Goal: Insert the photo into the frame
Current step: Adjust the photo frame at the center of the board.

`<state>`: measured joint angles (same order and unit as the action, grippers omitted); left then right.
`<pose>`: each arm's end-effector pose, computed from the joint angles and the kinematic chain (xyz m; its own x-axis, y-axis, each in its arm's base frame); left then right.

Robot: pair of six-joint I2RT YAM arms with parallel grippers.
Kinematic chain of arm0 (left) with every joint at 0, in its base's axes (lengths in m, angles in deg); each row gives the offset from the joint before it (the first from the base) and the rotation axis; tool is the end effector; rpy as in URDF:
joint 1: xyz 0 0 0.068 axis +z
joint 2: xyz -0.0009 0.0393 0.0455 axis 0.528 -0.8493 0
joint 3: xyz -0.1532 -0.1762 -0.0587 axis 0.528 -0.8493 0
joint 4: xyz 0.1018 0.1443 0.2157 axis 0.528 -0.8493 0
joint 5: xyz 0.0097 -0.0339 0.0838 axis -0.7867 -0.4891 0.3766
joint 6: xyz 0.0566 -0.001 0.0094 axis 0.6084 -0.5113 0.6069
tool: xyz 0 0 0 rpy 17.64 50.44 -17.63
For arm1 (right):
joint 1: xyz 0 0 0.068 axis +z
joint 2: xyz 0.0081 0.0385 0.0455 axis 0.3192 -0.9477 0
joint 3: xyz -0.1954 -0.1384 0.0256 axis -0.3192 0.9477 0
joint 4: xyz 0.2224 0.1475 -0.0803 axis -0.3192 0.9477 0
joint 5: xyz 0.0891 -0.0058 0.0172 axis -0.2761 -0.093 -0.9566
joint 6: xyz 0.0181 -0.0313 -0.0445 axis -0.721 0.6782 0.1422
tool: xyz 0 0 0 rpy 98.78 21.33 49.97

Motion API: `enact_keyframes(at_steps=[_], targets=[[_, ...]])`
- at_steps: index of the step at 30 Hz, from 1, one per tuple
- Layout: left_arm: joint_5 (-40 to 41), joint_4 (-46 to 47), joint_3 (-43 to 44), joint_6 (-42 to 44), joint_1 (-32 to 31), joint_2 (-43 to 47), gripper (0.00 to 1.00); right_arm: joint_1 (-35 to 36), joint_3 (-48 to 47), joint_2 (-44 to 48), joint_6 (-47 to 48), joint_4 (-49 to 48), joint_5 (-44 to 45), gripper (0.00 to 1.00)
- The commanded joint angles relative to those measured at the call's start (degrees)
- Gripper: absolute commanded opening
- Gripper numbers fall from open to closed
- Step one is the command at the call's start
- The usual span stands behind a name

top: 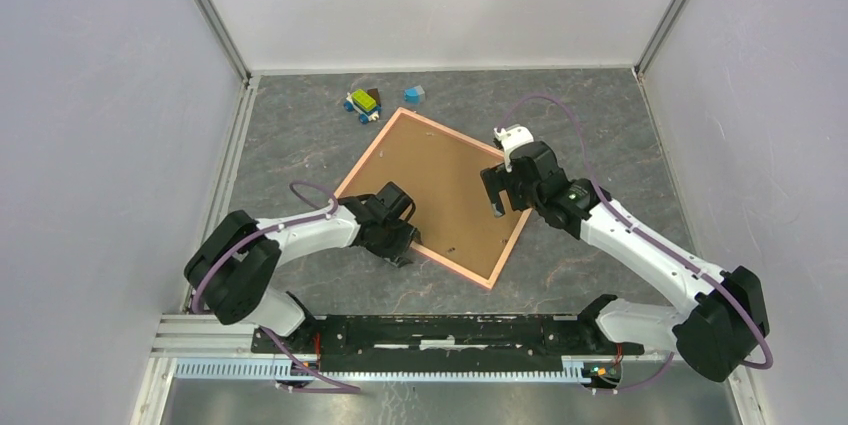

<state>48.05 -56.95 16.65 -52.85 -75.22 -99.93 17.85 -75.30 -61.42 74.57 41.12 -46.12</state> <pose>0.1948 -0.1850 0.0979 -0.5523 -0.8305 0.0719 -0.8072 0.5113 -0.2950 0.2342 0.1602 0.2321 -0.6193 -0.2745 -0.7356 -0.3385 0.9387 -0.0653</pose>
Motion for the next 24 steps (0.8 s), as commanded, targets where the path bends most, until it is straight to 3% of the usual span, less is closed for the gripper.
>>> enact_keyframes(at_steps=[1,4,7,13,16,21,24], targets=[[3.72,1.68,-0.84,-1.7,-0.33,-3.42,0.48,-0.02,0.98,1.61,-0.45,-1.46,1.47,0.98],[5.32,-0.16,-0.68,3.91,0.1,-6.17,0.37,-0.08,1.67,1.45,-0.21,-1.64,2.09,0.98],[4.89,-5.12,1.69,14.69,1.54,-10.52,0.2,-0.13,1.96,1.1,0.24,-1.4,2.63,0.98],[6.99,-11.18,4.31,40.03,3.85,-13.49,0.03,-0.17,3.53,1.69,0.86,-0.89,4.06,0.98],[10.43,-15.57,7.7,50.65,4.57,-13.78,0.02,-1.52,5.12,2.34,-0.45,-1.72,2.89,0.98],[13.31,-17.03,11.42,67.4,5.29,-10.9,0.02,-7.88,8.22,1.82,-1.81,-4.0,-7.82,0.98],[16.12,-18.12,12.58,72.91,6.61,-8.99,0.02,-9.9,8.38,0.36,-1.77,-3.61,-8.89,0.98]])
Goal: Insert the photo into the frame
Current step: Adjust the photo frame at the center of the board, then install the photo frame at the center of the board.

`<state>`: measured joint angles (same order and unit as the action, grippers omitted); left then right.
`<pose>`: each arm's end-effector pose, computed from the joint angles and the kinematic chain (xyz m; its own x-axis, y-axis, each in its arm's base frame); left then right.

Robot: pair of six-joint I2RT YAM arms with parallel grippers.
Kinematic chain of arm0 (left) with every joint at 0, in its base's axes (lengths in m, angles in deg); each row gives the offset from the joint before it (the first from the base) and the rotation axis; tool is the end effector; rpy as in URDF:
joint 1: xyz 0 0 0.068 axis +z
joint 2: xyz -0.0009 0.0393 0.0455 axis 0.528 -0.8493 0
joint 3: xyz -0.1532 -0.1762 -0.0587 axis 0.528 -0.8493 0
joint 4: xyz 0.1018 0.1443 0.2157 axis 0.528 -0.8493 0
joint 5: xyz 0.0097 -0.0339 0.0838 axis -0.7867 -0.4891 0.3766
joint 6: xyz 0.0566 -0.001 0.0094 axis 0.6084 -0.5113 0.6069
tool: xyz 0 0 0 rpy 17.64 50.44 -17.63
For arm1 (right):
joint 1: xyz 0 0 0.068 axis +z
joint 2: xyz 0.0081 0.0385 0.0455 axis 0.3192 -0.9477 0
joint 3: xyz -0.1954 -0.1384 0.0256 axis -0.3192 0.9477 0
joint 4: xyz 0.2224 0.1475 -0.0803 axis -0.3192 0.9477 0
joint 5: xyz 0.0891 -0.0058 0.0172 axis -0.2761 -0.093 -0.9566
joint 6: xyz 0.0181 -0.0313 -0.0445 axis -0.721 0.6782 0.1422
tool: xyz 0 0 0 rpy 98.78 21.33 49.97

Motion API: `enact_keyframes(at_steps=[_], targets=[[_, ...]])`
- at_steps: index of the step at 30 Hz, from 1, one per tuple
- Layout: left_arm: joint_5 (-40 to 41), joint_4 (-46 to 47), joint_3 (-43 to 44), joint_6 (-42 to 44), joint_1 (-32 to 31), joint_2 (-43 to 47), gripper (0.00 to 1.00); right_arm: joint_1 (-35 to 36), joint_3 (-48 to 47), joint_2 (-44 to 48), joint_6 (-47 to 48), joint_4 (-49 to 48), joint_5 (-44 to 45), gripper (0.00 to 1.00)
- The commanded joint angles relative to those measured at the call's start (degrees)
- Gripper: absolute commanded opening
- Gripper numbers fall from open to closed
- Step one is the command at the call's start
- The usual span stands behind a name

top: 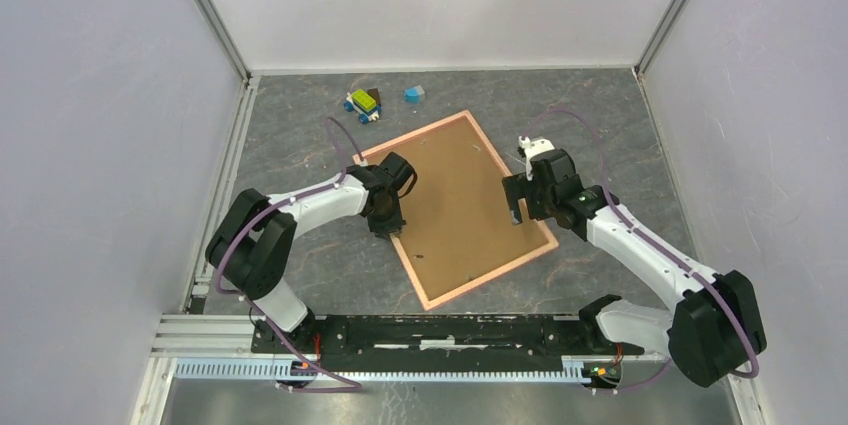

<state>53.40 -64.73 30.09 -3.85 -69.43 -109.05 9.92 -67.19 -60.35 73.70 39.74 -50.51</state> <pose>0.2462 -0.1855 0.1142 -0.9426 -0.2597 -0.2099 -0.2323 0.9616 -0.1462 0.2388 0.1216 0.1894 -0.7237 -0.2062 -0.6586 -0.2514 0.9675 -0.0266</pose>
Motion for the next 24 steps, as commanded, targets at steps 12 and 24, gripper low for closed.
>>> enact_keyframes(at_steps=[12,24], targets=[[8.21,-8.74,0.42,28.66,7.22,0.45,0.02,1.74,-0.82,-10.92,0.01,1.02,-4.41,0.86],[5.52,-8.1,0.41,27.95,7.24,-0.75,0.02,7.24,0.3,-12.55,-14.66,-1.38,-2.28,0.8]])
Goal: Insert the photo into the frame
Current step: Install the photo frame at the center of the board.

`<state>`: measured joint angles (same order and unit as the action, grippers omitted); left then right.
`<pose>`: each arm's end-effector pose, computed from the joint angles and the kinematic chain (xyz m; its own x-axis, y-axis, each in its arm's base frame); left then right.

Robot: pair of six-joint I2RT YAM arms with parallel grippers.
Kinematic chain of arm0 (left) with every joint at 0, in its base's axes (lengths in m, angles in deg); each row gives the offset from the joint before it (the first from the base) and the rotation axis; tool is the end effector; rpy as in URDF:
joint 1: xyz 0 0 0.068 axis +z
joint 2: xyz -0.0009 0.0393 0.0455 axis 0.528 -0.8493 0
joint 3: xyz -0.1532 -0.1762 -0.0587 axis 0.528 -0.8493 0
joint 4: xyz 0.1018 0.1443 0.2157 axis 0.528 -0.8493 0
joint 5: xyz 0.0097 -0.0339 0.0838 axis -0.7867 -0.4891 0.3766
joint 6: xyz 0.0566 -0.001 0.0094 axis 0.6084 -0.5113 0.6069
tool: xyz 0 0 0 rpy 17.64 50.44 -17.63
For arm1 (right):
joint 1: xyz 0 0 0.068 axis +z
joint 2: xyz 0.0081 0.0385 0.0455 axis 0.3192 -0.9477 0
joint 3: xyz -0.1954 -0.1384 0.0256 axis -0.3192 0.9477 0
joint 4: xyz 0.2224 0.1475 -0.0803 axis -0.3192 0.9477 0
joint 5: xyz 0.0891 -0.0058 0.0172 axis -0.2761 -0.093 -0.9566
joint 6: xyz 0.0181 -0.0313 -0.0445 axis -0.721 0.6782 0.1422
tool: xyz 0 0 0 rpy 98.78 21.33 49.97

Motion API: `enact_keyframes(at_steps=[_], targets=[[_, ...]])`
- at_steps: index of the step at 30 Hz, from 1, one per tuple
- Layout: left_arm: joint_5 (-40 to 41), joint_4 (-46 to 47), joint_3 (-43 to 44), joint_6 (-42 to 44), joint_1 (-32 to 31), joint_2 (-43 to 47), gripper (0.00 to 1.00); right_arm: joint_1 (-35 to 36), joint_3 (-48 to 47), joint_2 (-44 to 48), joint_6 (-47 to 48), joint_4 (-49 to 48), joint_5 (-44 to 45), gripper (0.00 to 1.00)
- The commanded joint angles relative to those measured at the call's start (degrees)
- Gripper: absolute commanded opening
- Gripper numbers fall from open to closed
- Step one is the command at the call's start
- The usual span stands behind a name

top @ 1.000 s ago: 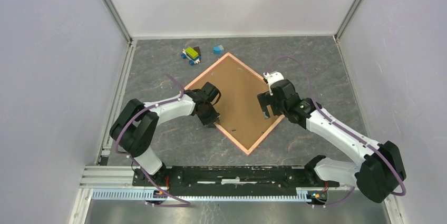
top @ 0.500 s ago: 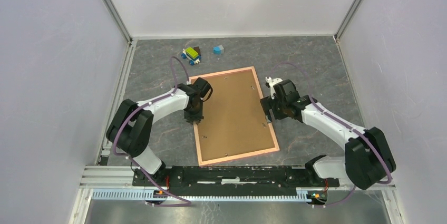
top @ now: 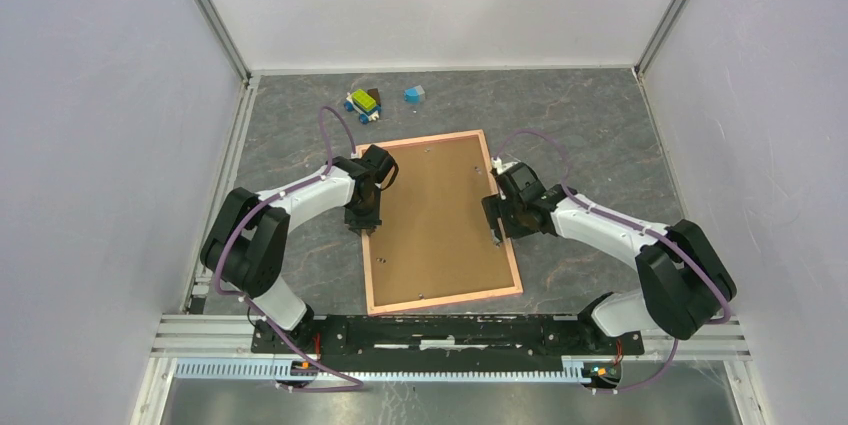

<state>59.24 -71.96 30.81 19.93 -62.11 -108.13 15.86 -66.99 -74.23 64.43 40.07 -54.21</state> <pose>0.2600 -0.1433 0.1198 -0.9761 0.0390 -0.2136 0.0211 0.9962 0.0850 0.2315 0.1533 0.1261 -0.8713 -0.2080 -0.4444 -0.2527 0.9666 0.0430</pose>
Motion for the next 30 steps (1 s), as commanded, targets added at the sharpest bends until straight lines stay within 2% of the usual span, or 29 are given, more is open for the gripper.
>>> enact_keyframes(at_steps=[1,5,11,18,21,23,30], targets=[[-0.66,-0.86,-0.26,4.17,-0.04,-1.86,0.02,1.53,0.43,1.56,-5.88,-2.05,1.45,0.8],[-1.23,-0.77,-0.21,4.17,-0.07,-2.26,0.02,2.23,1.9,0.98,-8.21,-2.65,0.78,0.79],[-1.07,-0.84,-0.39,3.69,-0.08,-2.21,0.02,2.52,2.87,0.33,-11.41,-1.82,1.94,0.71],[-1.22,-0.86,-0.56,3.38,-0.13,-2.23,0.02,3.22,1.94,-1.3,-17.23,0.66,4.15,0.49],[-1.43,-0.77,-0.65,3.14,-0.11,-2.11,0.02,3.8,1.0,-2.27,-21.56,4.04,6.27,0.32],[-1.62,-0.81,-0.66,2.9,-0.05,-2.15,0.02,4.47,0.54,-2.53,-25.0,6.71,7.96,0.28],[-2.55,-0.58,-0.53,2.5,-0.01,-2.32,0.02,7.98,0.26,-2.61,-32.39,7.49,7.66,0.28]])
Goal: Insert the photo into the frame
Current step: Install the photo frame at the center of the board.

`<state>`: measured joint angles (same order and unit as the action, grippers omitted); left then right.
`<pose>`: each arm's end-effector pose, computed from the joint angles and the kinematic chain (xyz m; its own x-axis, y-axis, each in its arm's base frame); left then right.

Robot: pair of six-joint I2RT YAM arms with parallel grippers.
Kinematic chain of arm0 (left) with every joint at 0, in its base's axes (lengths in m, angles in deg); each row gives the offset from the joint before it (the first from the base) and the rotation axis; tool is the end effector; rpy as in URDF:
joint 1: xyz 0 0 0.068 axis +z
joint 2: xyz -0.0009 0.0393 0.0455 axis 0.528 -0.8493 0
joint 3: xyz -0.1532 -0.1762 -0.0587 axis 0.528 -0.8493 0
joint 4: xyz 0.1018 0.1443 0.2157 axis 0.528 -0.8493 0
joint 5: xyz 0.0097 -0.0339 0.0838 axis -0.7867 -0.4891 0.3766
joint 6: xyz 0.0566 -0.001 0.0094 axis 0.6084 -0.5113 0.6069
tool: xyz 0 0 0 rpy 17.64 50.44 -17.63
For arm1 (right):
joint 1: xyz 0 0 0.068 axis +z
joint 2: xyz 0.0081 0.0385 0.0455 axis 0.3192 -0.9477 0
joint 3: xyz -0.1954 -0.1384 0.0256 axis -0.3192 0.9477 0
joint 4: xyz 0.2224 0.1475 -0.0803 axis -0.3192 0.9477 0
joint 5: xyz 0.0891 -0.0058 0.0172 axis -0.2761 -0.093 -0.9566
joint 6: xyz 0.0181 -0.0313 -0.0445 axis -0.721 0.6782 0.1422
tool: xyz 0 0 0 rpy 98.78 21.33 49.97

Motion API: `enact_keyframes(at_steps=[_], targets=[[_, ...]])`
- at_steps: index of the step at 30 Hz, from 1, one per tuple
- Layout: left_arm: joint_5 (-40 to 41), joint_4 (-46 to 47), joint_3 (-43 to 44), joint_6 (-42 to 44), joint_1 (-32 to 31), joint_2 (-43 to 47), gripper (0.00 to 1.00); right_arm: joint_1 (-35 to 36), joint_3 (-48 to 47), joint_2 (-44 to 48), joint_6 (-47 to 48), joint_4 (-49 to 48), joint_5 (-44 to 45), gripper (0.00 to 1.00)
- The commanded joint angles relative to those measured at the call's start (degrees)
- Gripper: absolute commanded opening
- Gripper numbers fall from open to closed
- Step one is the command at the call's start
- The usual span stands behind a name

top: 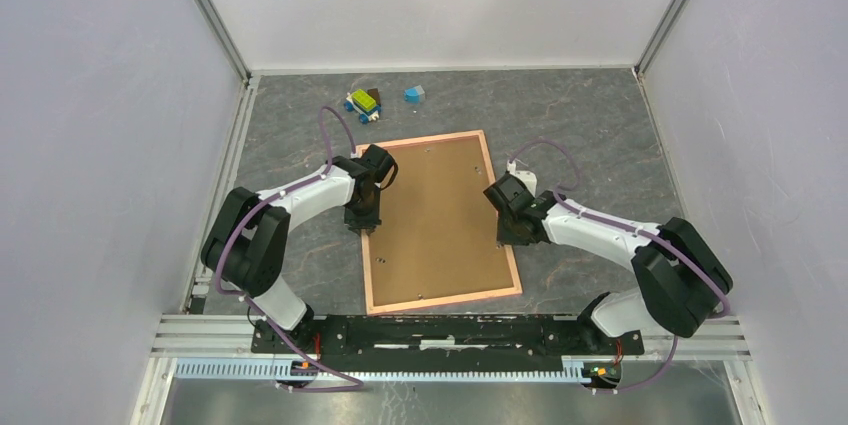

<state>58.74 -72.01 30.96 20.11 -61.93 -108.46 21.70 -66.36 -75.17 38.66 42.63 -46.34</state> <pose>0.2608 -0.1431 0.1188 -0.9778 0.0391 -0.2059 0.0230 0.9965 0.0801 0.2127 0.1671 0.1176 -0.8953 0.1331 -0.4251 0.1026 0.9903 0.0940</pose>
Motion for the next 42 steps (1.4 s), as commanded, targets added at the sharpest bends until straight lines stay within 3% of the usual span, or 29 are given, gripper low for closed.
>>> enact_keyframes(at_steps=[1,5,8,10,12,13,17,23,30,33,35,42], targets=[[-2.15,-0.44,-0.64,2.33,-0.24,-1.96,0.02,2.6,-0.62,-1.91,-7.04,4.8,-0.44,0.29],[-2.65,-0.2,-0.65,2.3,-0.25,-1.91,0.02,3.45,-1.21,-2.04,-8.23,5.69,0.68,0.32],[-2.08,-0.58,-0.1,3.13,-0.28,-2.12,0.02,3.43,-1.19,0.9,-7.44,5.81,5.29,0.45],[-1.91,-1.68,0.98,3.95,-0.28,-2.66,0.02,3.37,-2.36,3.63,-2.85,4.07,9.2,0.64],[-1.69,-2.59,1.85,4.99,-0.26,-3.05,0.02,3.37,-2.25,6.4,7.56,-2.27,10.01,0.96],[-0.75,-3.02,2.23,5.23,-0.26,-3.01,0.02,3.38,-2.24,7.69,10.8,-4.56,11.29,0.98],[0.36,-3.02,2.53,5.73,-0.31,-2.53,0.02,3.12,-2.1,10.15,23.57,-13.64,12.54,0.98],[0.44,-3.59,2.7,7.03,-0.26,-2.27,0.02,1.22,-16.7,-2.01,33.2,-9.93,14.92,0.98],[0.2,-2.75,2.15,6.92,-0.26,-2.62,0.02,-6.15,-31.29,-19.19,33.18,-6.81,1.7,0.9],[-0.07,-2.58,1.59,6.98,-0.32,-2.58,0.02,-8.44,-37.56,-25.44,31.48,-2.46,-0.15,0.89],[-0.23,-2.5,1.47,7.12,-0.36,-2.44,0.02,-9.34,-40.25,-28.16,30.68,-0.66,-0.52,0.88],[-1.48,-2.18,2.1,7.07,-0.37,-2.86,0.02,-10.65,-42.31,-32.16,29.66,0.13,-2.82,0.71]])
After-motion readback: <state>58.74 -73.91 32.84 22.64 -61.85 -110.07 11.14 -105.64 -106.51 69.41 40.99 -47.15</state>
